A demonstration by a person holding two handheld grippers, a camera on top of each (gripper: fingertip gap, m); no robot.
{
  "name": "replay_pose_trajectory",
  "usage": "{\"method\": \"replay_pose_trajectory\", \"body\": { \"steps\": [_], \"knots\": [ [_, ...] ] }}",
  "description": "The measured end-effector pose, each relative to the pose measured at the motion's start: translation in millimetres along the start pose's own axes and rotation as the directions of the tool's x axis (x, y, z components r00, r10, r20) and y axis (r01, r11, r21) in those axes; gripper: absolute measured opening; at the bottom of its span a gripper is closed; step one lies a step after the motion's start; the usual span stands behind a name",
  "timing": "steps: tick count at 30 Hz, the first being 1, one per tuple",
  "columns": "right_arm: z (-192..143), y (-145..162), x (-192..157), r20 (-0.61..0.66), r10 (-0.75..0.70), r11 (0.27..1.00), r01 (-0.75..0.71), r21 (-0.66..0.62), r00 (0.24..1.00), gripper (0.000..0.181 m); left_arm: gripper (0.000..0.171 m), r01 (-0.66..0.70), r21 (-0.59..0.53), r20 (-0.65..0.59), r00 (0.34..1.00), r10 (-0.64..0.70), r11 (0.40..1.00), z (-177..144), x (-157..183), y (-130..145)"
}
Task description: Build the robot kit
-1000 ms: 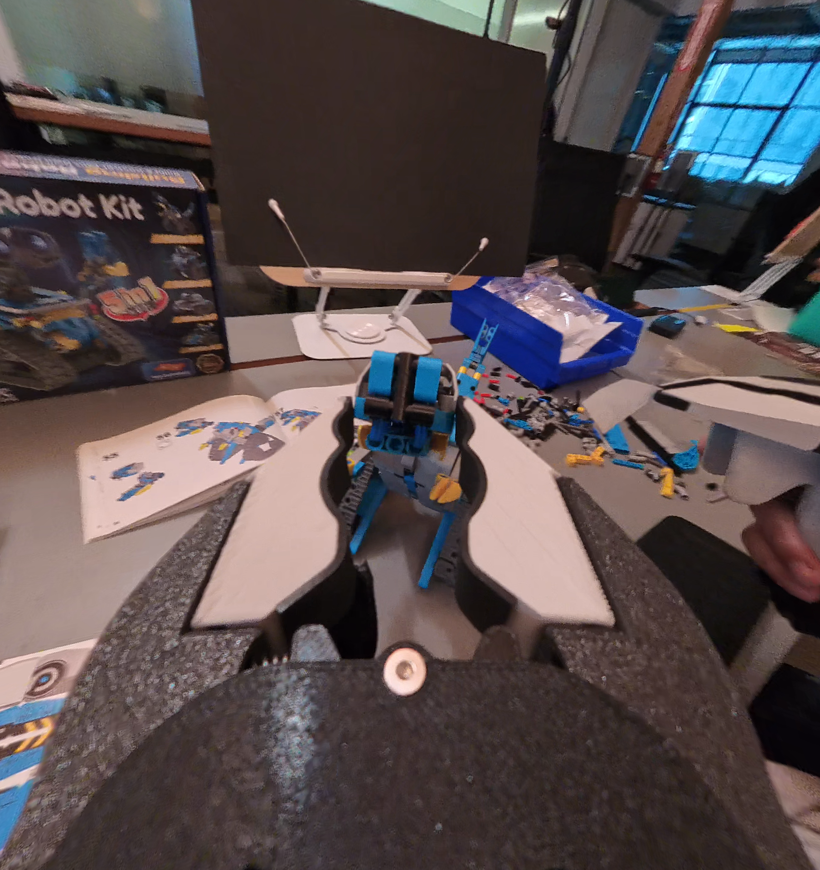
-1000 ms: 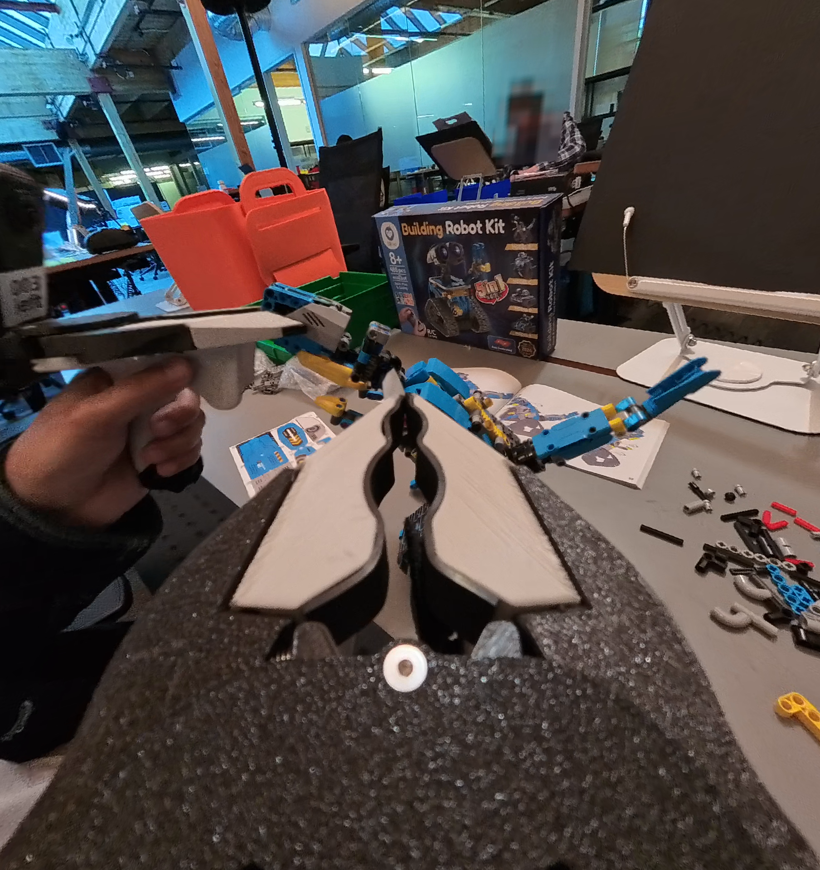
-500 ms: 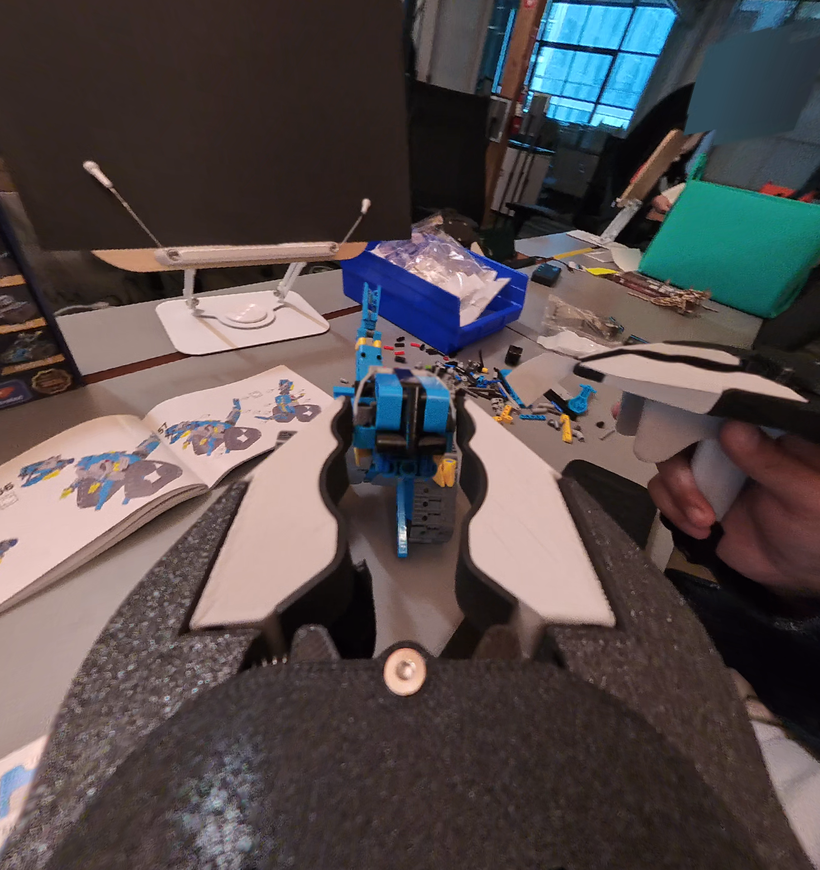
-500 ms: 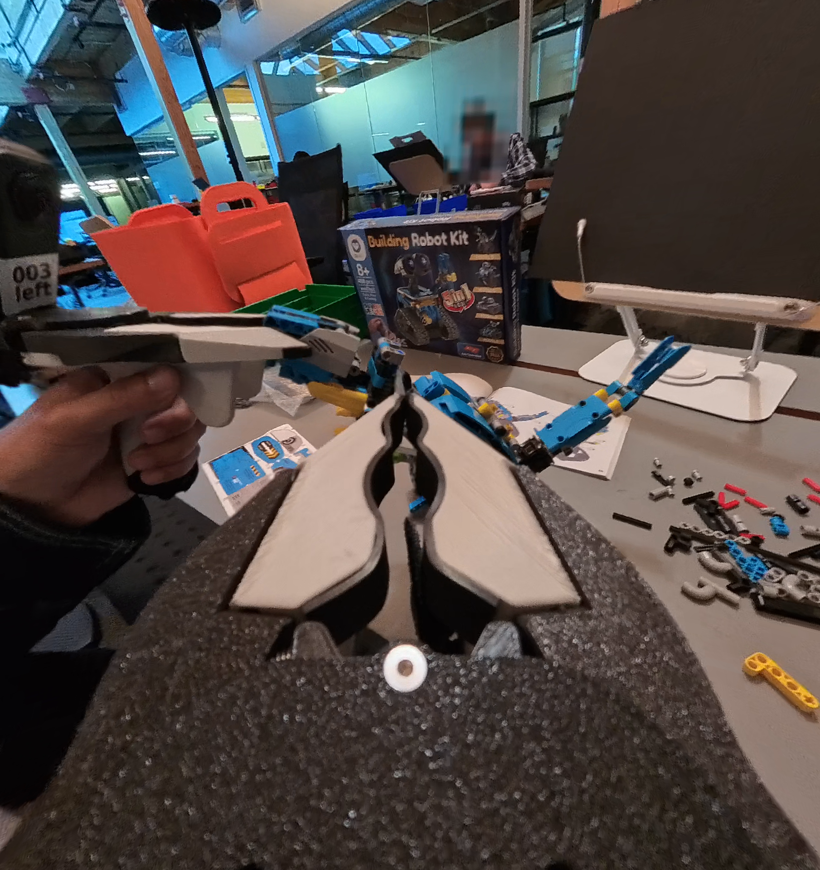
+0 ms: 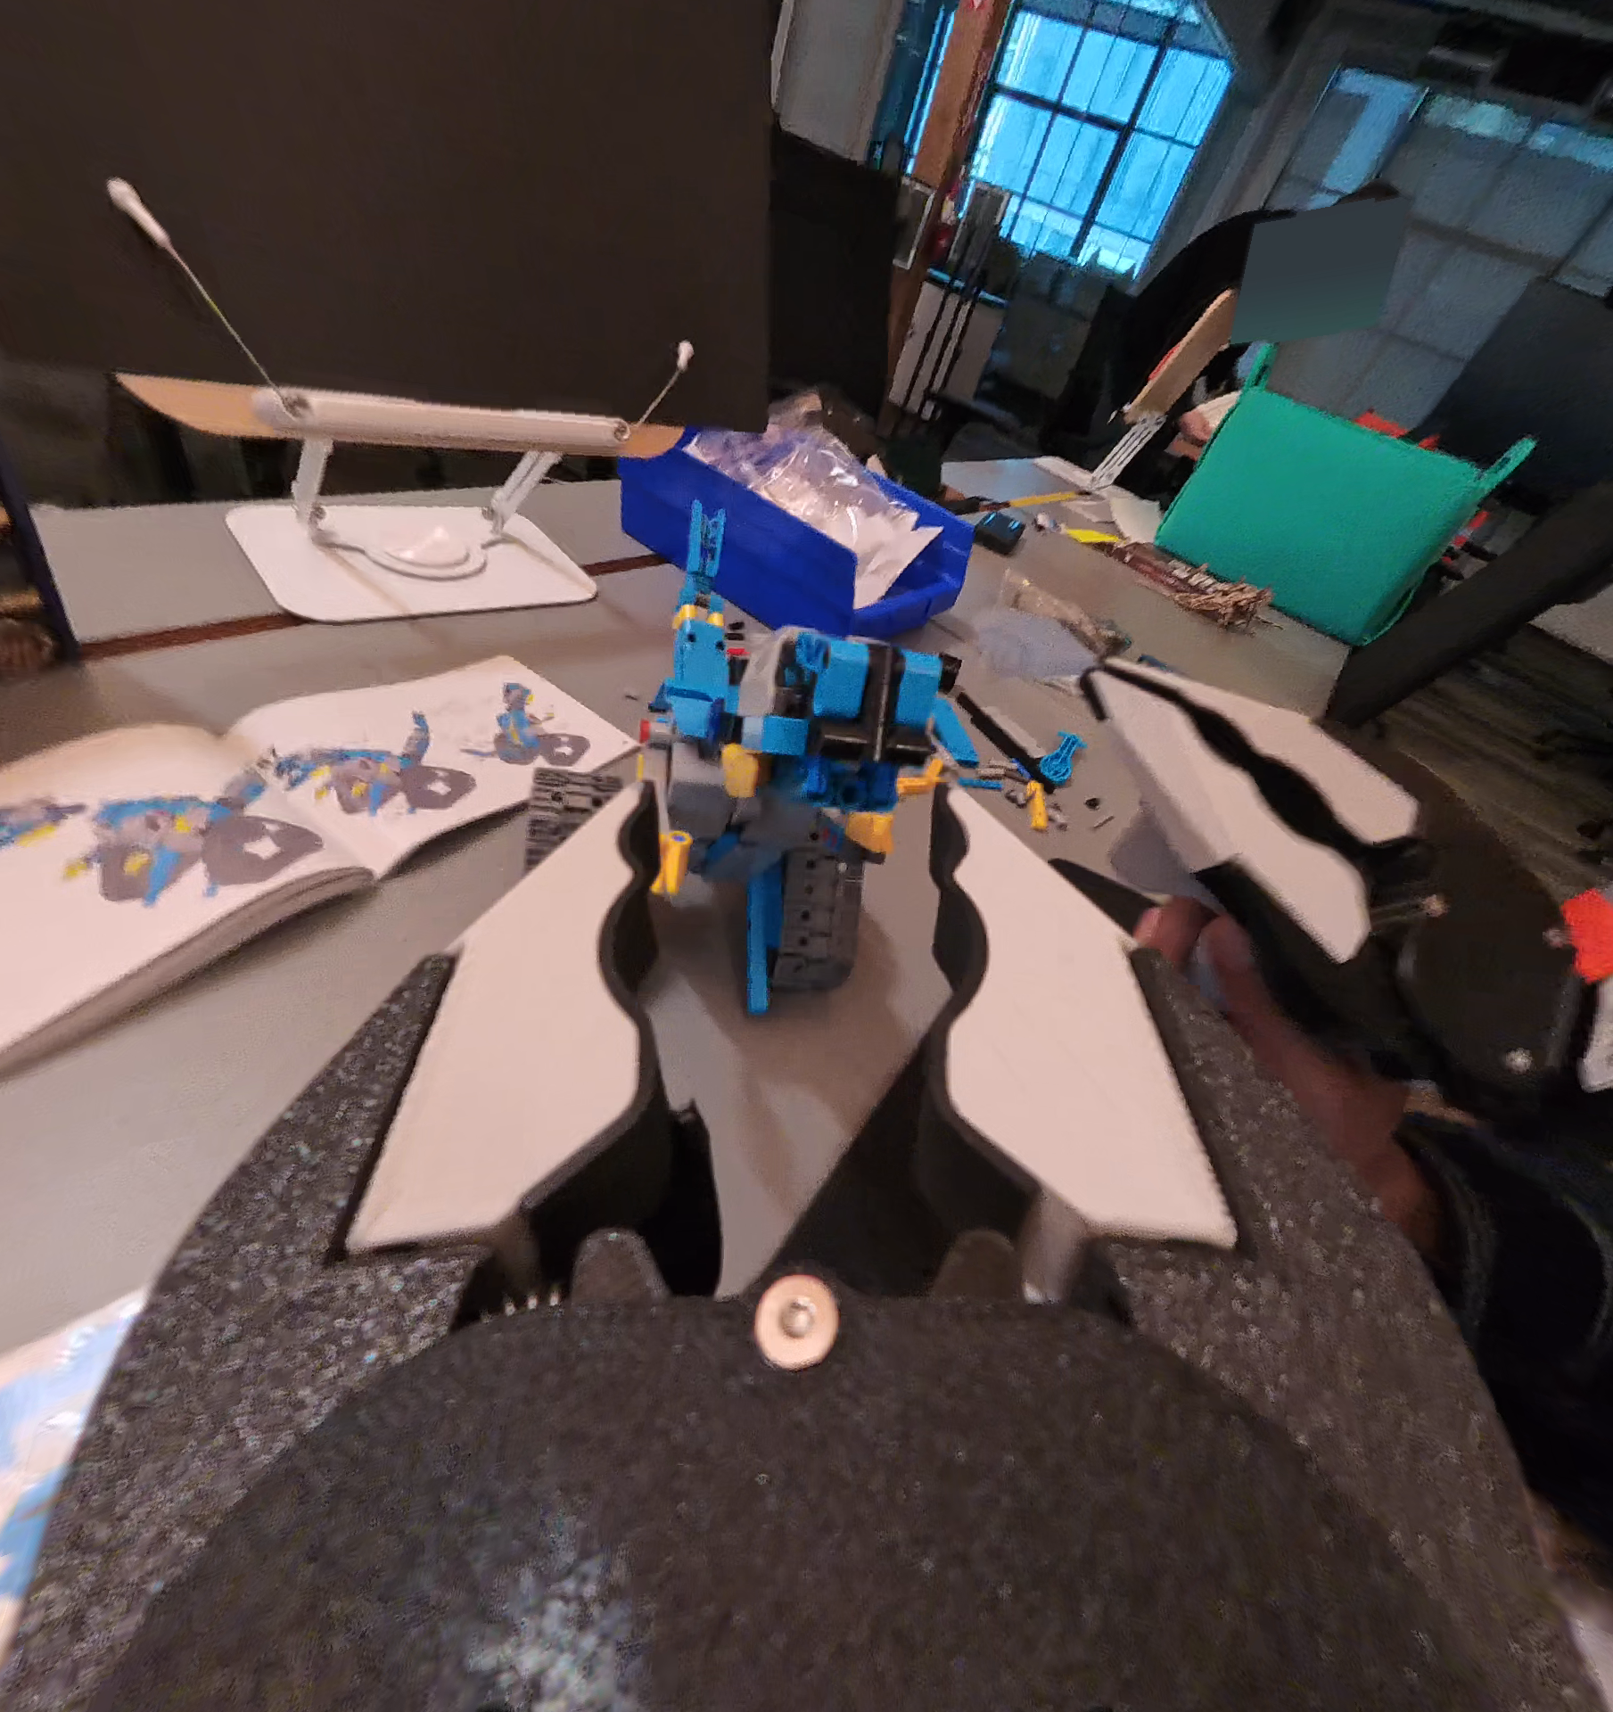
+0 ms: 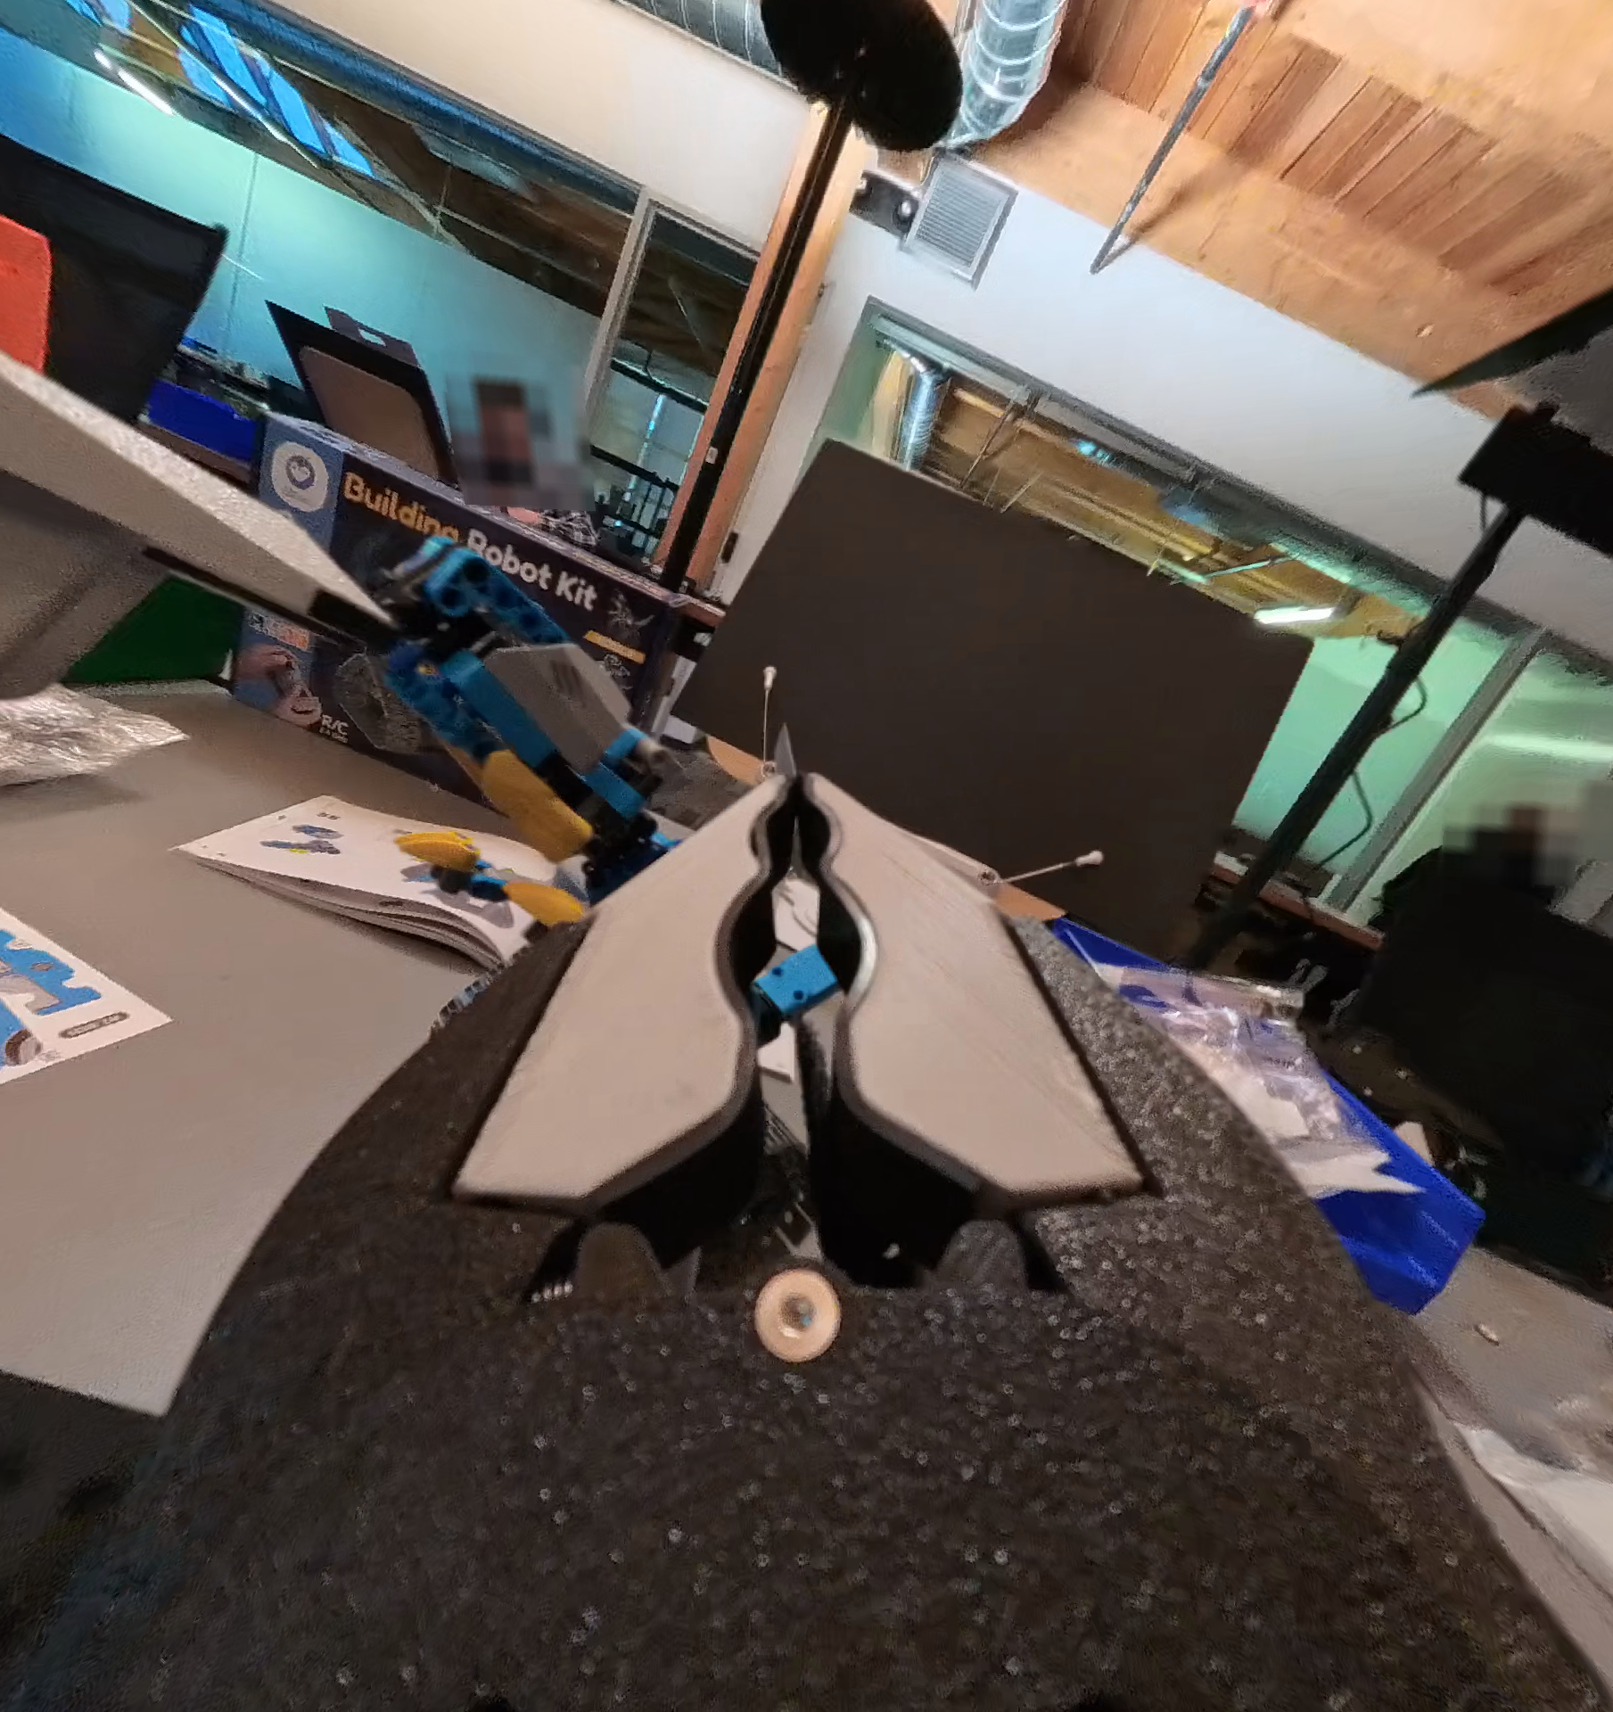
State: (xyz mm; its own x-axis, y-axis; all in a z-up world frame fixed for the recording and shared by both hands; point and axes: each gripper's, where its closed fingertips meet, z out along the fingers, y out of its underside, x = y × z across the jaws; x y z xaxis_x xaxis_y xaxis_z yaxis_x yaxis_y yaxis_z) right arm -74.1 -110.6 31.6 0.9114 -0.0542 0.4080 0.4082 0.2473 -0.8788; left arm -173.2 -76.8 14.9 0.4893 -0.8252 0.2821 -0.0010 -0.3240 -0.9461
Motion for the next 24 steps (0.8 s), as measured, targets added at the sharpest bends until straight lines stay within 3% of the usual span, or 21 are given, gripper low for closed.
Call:
{"method": "replay_pose_trajectory", "body": {
  "steps": [3,6,12,16,24],
  "knots": [
    [8.6,-3.6,-17.5,-0.012,-0.033,0.999,0.033,0.017,0.999,0.000,0.054,0.094,0.012,0.000,0.996,-0.094,0.996,-11.1,4.6,-5.9],
    [14.9,-3.4,-20.2,-0.088,-0.042,0.998,0.045,0.039,0.995,0.000,0.052,0.088,-0.004,0.042,0.995,-0.088,0.996,-19.6,9.4,-14.7],
    [-5.2,-3.2,-21.2,-0.258,-0.090,0.988,0.119,0.098,0.962,0.000,0.050,-0.033,-0.229,0.060,0.997,0.048,0.973,-2.5,56.2,-20.7],
    [-11.1,-7.5,-23.6,-0.260,-0.099,0.980,0.139,0.139,0.961,0.000,0.039,-0.061,-0.350,0.080,0.992,0.094,0.935,18.3,80.3,-9.4],
    [-15.4,-11.5,-23.6,-0.255,-0.092,0.973,0.142,0.184,0.962,0.000,0.029,0.104,-0.344,0.150,0.987,-0.054,0.933,35.2,81.3,-3.5]
  ]
}}
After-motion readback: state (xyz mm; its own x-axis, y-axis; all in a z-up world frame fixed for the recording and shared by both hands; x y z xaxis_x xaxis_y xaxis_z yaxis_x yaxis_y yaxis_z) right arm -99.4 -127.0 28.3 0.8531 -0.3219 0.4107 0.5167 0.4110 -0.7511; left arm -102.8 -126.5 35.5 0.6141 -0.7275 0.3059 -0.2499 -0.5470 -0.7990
